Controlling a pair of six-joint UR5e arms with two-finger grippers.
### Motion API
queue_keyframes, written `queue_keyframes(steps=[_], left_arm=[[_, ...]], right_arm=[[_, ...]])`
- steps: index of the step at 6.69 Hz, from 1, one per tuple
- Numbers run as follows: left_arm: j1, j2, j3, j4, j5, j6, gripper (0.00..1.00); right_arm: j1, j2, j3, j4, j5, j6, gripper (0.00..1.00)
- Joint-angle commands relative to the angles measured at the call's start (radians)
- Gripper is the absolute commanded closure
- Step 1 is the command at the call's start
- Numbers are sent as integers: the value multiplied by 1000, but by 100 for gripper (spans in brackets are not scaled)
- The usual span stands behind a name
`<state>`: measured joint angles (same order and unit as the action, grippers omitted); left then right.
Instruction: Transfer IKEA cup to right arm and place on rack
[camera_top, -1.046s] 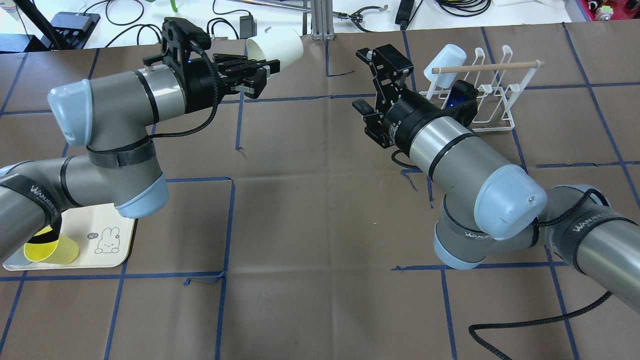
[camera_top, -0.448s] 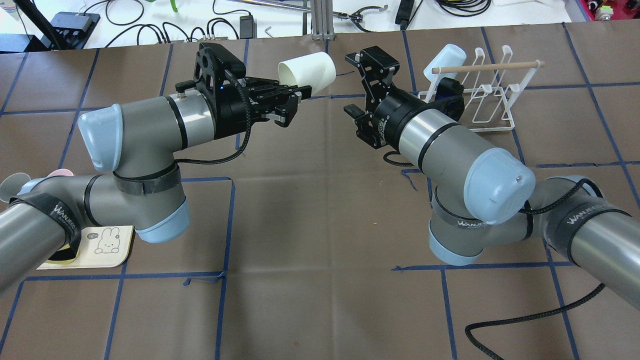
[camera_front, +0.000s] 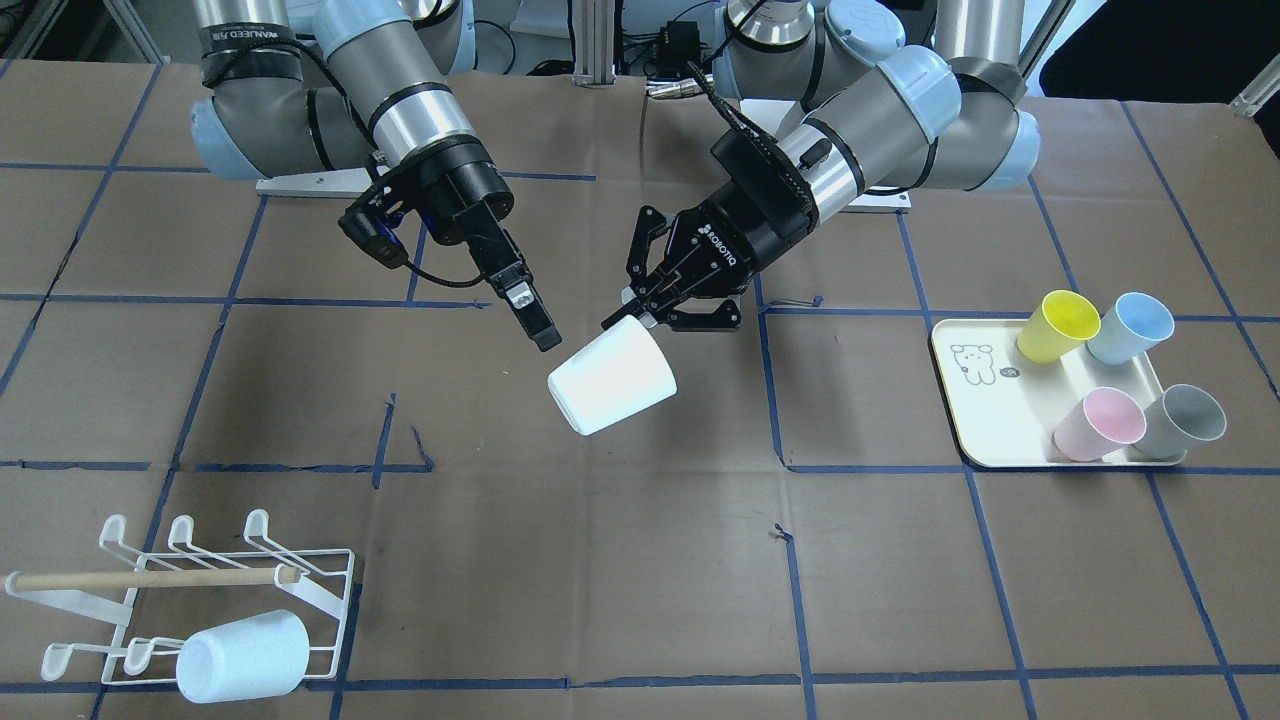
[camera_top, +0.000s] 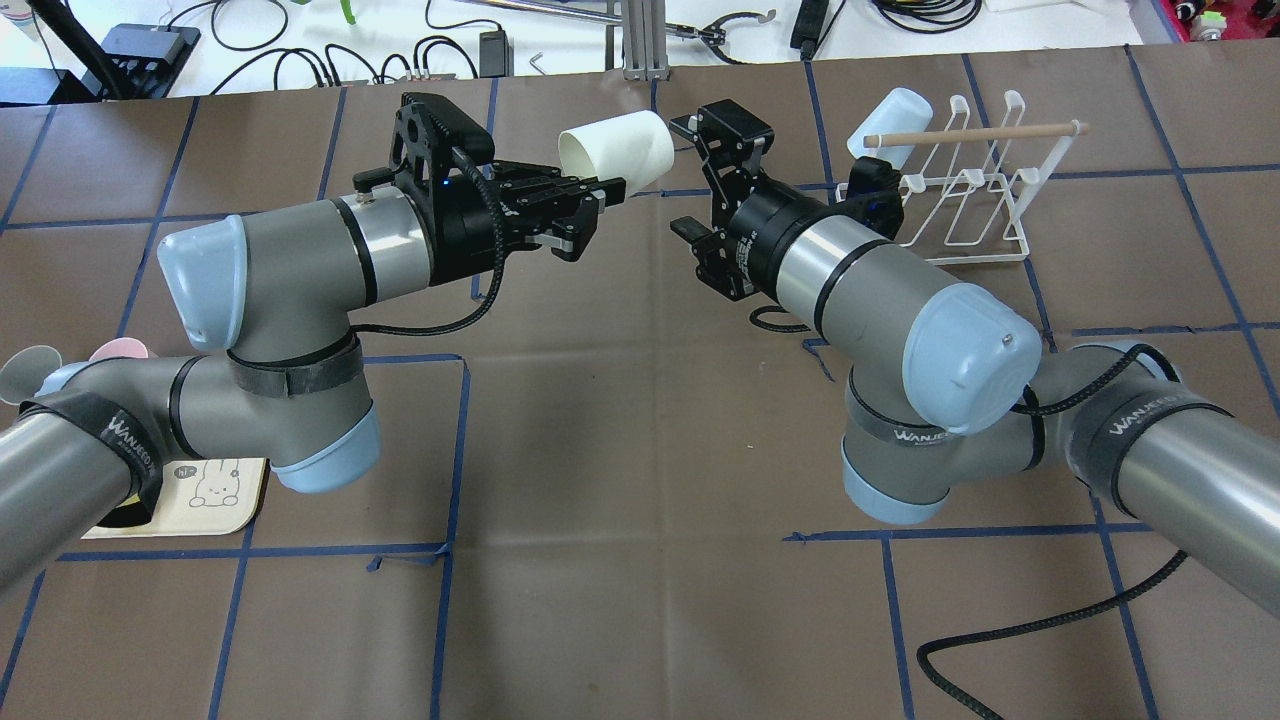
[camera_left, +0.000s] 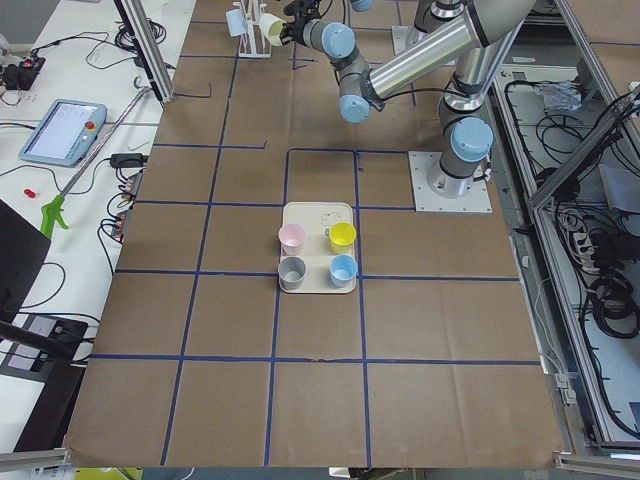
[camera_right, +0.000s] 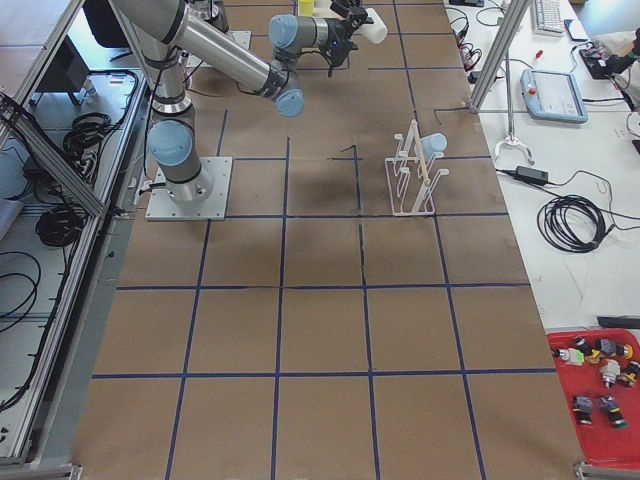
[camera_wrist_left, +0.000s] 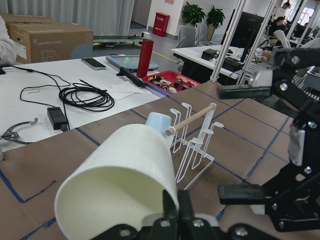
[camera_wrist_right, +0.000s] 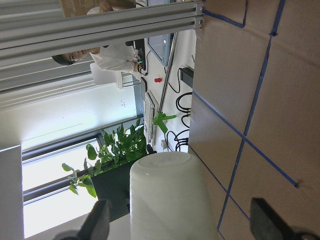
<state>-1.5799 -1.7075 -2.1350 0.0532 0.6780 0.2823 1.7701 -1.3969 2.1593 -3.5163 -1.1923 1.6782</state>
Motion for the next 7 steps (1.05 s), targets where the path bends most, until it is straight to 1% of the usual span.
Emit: queue_keyframes(steps=[1,5,7], left_arm=[[0,0,0,0,0,0,96],[0,0,1,0,0,0,96],[0,0,1,0,0,0,96]], right_arm=[[32,50,-68,41,-1,0,1],[35,122,-163,43,5,2,2],[35,128,-165,45,5,2,3]])
